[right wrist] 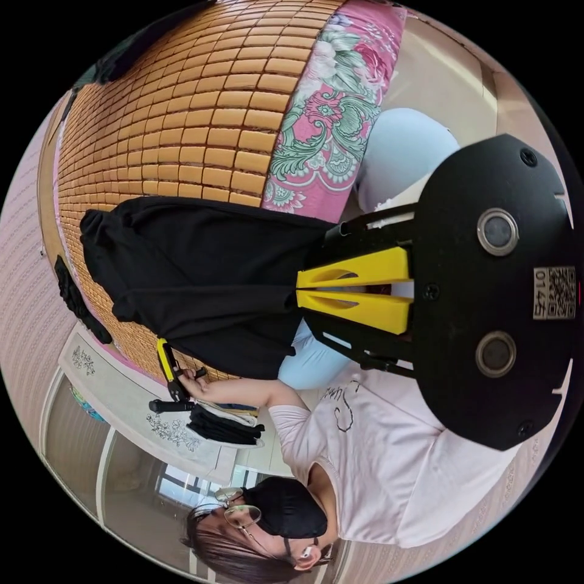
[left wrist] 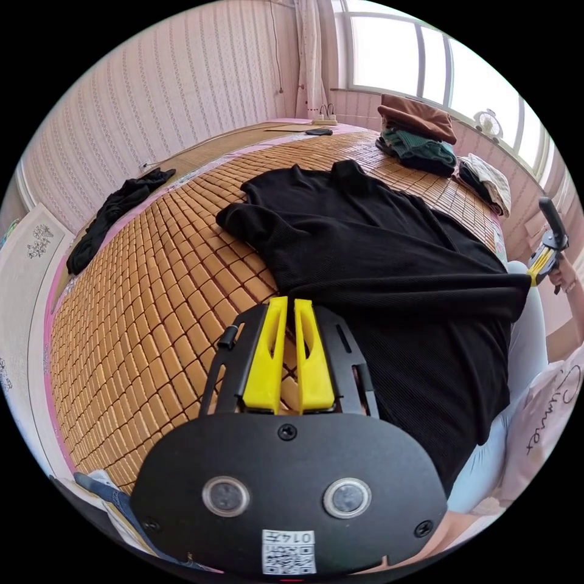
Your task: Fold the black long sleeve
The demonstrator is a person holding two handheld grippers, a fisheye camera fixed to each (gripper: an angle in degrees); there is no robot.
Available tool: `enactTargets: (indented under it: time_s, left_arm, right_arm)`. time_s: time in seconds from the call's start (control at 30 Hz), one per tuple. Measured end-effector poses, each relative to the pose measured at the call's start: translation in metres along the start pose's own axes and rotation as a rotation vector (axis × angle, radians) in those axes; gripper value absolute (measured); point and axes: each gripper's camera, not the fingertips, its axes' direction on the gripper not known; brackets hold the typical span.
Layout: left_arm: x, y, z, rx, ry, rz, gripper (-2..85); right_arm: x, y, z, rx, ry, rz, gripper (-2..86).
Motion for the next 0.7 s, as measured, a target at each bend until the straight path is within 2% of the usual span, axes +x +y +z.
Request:
enactTargets:
  time_s: [0.13,0.23,0.27,0.3,0.37,0.47,0.57,0.67,0.7]
  left_arm:
    - [0.013,0.001,-0.033,0.003,-0.097,0.003,5.4]
    - [0.057,0.008,-0.085,0.049,-0.26,0.079,4.4]
    - [0.082,0.014,-0.103,0.096,-0.258,0.104,3.6]
    - [0.096,0.019,-0.111,0.13,-0.234,0.112,3.2]
    - [0.158,0.04,-0.119,0.24,-0.017,0.15,2.4]
    - [0.242,0.048,-0.091,0.223,0.196,0.135,4.5]
    - [0.307,0.036,-0.061,0.129,0.215,0.142,6.7]
    - [0.338,0.021,-0.028,0.025,0.097,0.173,6.4]
    - [0.34,0.02,-0.027,0.04,0.093,0.169,5.0]
  right_arm:
    - [0.005,0.01,0.003,0.014,0.119,0.002,3.0]
    - [0.006,0.024,-0.007,0.092,0.093,-0.014,8.0]
    - [0.007,0.027,-0.009,0.114,0.09,-0.019,8.3]
    - [0.008,0.032,-0.013,0.162,0.084,-0.032,8.7]
    - [0.011,0.039,-0.016,0.214,0.065,-0.051,8.9]
    - [0.018,0.046,-0.012,0.24,0.028,-0.07,8.8]
    - [0.022,0.05,-0.008,0.252,0.011,-0.093,7.6]
    - [0.025,0.051,-0.004,0.255,-0.029,-0.128,2.4]
    - [0.028,0.051,-0.001,0.238,-0.035,-0.122,1.4]
